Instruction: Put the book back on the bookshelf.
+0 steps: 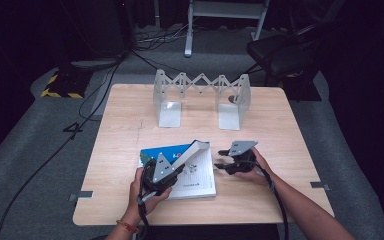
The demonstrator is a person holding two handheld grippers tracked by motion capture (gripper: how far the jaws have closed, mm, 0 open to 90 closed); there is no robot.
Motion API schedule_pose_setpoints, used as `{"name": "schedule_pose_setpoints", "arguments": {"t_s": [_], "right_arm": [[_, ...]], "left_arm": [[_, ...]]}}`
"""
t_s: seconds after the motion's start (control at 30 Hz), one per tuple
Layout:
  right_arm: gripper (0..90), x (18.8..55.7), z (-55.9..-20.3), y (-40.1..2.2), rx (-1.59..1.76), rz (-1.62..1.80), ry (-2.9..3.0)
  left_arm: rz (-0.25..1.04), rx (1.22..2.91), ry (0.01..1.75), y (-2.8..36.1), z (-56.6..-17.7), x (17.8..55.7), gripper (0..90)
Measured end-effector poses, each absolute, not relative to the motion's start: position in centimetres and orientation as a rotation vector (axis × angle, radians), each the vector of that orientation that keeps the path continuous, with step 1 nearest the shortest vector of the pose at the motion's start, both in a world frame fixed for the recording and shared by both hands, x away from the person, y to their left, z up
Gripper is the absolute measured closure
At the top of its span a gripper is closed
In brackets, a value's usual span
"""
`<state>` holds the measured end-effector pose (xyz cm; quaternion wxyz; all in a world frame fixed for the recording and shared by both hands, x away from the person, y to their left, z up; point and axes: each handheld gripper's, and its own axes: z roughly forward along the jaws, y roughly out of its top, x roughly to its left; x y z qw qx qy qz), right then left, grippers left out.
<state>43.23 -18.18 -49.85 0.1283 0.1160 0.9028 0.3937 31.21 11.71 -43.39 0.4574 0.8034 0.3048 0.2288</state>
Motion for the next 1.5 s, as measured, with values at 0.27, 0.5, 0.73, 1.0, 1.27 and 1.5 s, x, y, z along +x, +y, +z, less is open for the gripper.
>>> {"name": "schedule_pose_setpoints", "arguments": {"t_s": [0.27, 0.5, 0.73, 1.0, 1.27, 1.5], "right_arm": [[51.3, 43.0, -49.1, -17.8, 0.367, 1.382, 2.582], [56.9, 42.7, -47.4, -16.8, 0.398, 1.559, 2.540], [57.3, 41.5, -45.4, -14.9, 0.336, 1.615, 2.491], [57.3, 40.4, -44.0, -13.2, 0.300, 1.634, 2.437], [57.4, 40.9, -44.3, -12.6, 0.342, 1.654, 2.419], [59.5, 41.5, -43.0, -15.7, 0.369, 1.668, 2.361]], "left_arm": [[0.521, 1.942, 0.747, 12.5, -43.2, 31.2, 75.5], [0.457, 1.863, 0.753, 14.1, -42.8, 30.7, 74.1], [0.500, 1.853, 0.775, 14.3, -42.8, 29.2, 71.3], [0.486, 1.783, 0.888, 15.4, -43.6, 28.1, 60.6], [0.393, 1.759, 0.856, 16.3, -43.8, 29.5, 69.0], [0.287, 1.760, 0.757, 13.8, -42.9, 31.6, 70.7]]}}
